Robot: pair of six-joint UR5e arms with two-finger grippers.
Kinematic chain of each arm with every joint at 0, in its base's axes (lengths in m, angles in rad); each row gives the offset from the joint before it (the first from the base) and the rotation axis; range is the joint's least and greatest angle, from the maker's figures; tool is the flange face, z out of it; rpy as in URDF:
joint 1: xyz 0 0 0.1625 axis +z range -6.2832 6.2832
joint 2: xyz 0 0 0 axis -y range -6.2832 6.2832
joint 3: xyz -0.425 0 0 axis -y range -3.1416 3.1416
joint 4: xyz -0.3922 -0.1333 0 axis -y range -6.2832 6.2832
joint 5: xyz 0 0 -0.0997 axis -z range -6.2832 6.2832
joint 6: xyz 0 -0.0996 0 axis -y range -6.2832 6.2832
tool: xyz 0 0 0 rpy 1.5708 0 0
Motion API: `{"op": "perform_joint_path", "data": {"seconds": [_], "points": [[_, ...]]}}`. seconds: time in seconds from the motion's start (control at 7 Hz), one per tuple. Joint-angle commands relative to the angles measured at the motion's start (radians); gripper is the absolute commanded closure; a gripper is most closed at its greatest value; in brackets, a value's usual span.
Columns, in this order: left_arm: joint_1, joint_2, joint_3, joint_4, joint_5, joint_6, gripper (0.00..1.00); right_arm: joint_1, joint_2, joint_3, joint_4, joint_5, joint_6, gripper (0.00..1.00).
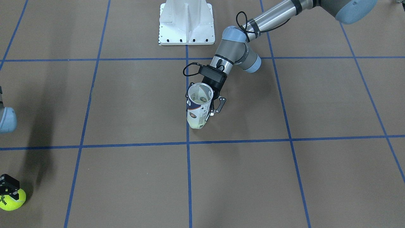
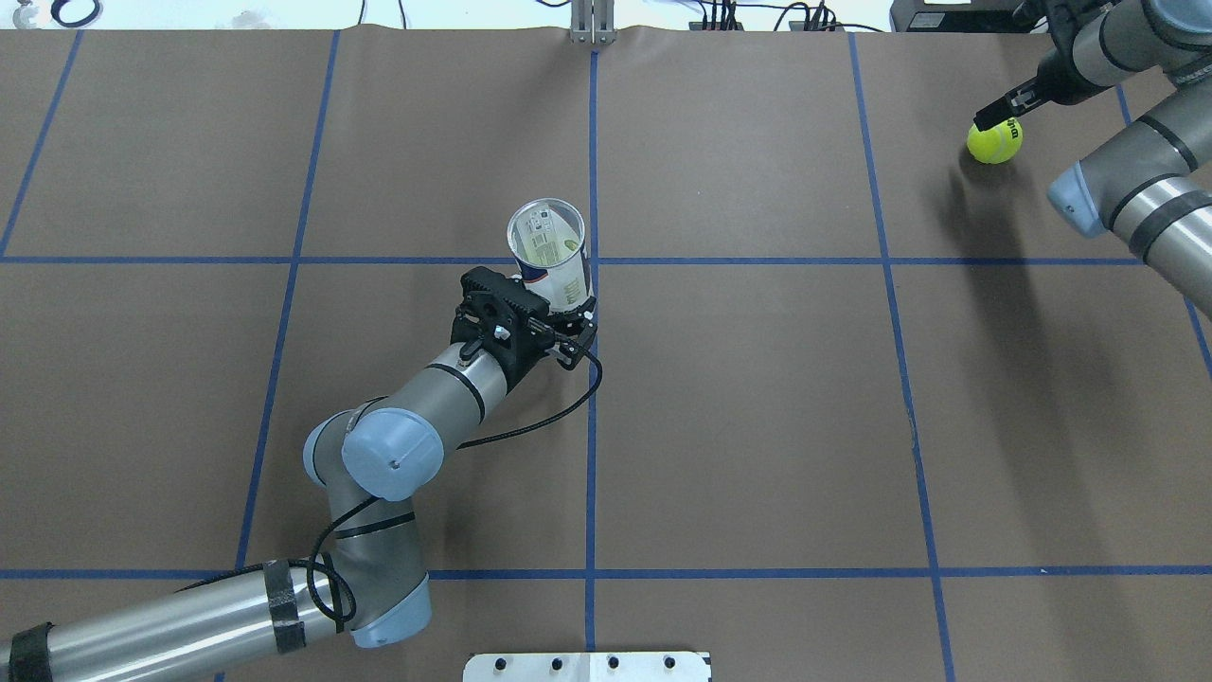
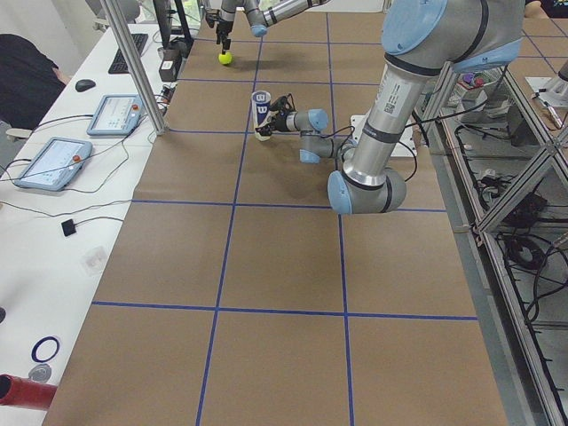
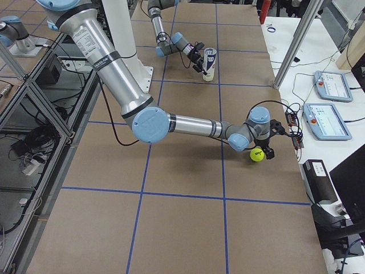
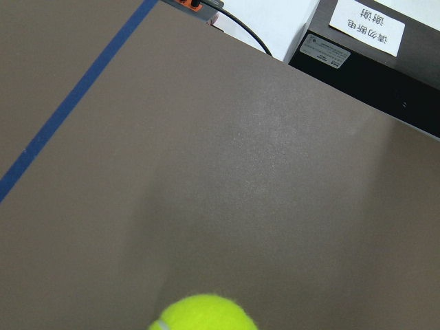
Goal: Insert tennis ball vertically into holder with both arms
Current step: 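Lower the right gripper onto the second yellow ball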
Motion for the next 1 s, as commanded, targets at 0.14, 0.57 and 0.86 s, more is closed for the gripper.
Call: {"op": "perform_joint_path", "data": {"seconds": [0.14,0.57,0.86], "points": [[0.0,0.0,0.0,0.0,0.0,-0.001,0.2,-0.032,0.002,-0.012,-0.002,-0.043,0.012,0.01],[-0.003,0.0,0.0,0.0,0.0,-0.001,0.2,-0.037,-0.001,-0.028,-0.012,-0.042,0.016,0.58],[-0.003,-0.001,-0.002,0.0,0.0,-0.001,0.2,-0.036,0.008,-0.019,-0.025,-0.029,0.015,1.0]]}}
